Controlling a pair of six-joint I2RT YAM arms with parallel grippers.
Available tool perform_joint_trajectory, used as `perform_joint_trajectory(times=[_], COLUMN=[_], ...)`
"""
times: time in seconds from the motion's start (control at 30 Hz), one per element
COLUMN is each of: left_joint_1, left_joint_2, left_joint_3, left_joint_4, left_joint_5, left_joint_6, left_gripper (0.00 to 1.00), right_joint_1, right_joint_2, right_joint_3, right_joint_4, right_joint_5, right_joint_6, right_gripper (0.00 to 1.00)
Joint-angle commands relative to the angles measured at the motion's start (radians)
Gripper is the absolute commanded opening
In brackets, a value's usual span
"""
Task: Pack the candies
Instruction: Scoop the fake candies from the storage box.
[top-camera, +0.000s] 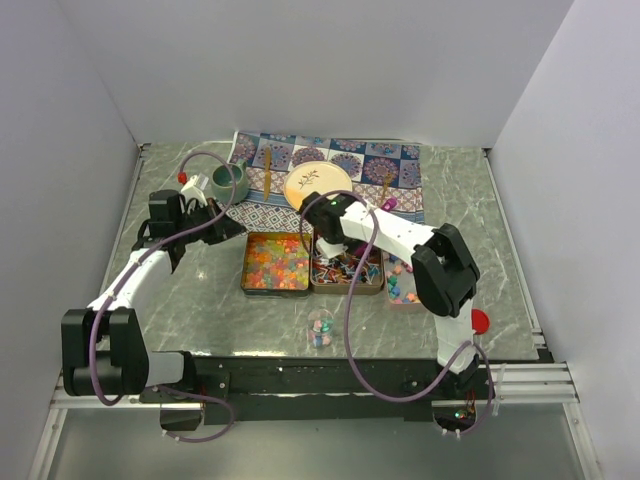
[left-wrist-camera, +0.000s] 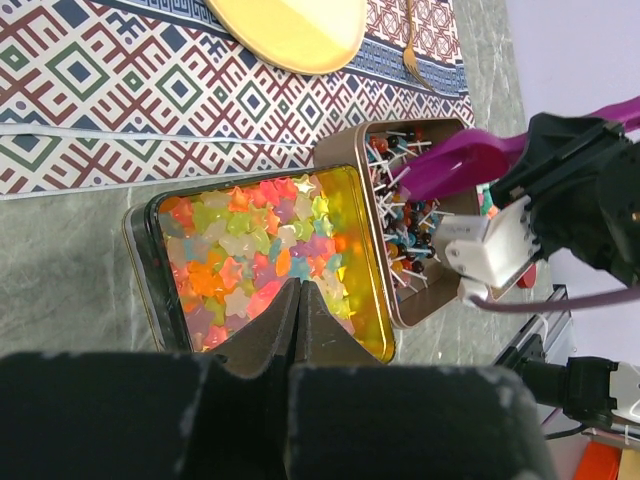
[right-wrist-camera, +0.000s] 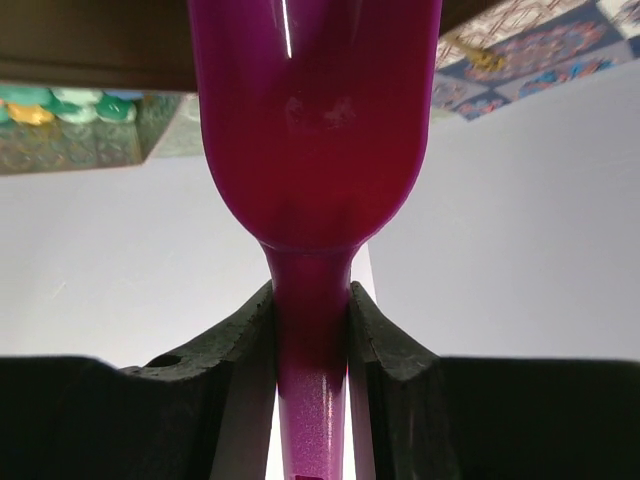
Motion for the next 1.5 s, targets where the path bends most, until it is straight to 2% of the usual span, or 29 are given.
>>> perform_joint_trajectory(times=[0.0,0.37,0.6,0.9,1.03,1.07,1.13,1.3,1.47], left_joint_1=[-0.004,-0.004,-0.002,-0.002,0.02,0.049,0.073,0.103,0.1], left_joint_2=[-0.014,0.019,0.048,0.094,0.037,0.024,0.041,0.137,0.222], left_joint_3=[-0.004,0.02,0.052,0.095,0.042,0.023,-0.009,-0.021,-0.024], left_joint_4=[0.016,0.016,-0.012,-0.11,-0.176,-0.185,-0.229,-0.263,-0.239], left_joint_5=[0.012,-0.014,-0.039,-0.069,-0.308,-0.416,-0.462,-0.419,-0.37], left_joint_6=[0.018,0.036,0.058,0.105,0.084,0.072,0.069,0.034,-0.016], left_gripper=[0.01,0.01,0.01,0.01,0.01,0.01,0.01,0.01,0.01], right_joint_1=[0.028,0.044,0.036,0.019,0.008,0.007,0.007,0.01,0.027], right_joint_2=[0.018,-0.048,-0.031,-0.034,-0.038,-0.043,-0.045,-0.046,-0.106], right_joint_3=[0.029,-0.114,-0.128,-0.048,-0.022,-0.024,-0.033,-0.06,-0.192], right_joint_4=[-0.076,0.023,0.114,0.186,0.169,0.168,0.169,0.184,0.252], right_joint_5=[-0.148,-0.263,-0.341,-0.522,-0.53,-0.524,-0.519,-0.513,-0.496], right_joint_6=[0.055,0.017,0.011,0.028,0.057,0.06,0.068,0.072,-0.001], right_gripper=[0.0,0.0,0.0,0.0,0.0,0.0,0.0,0.0,0.0])
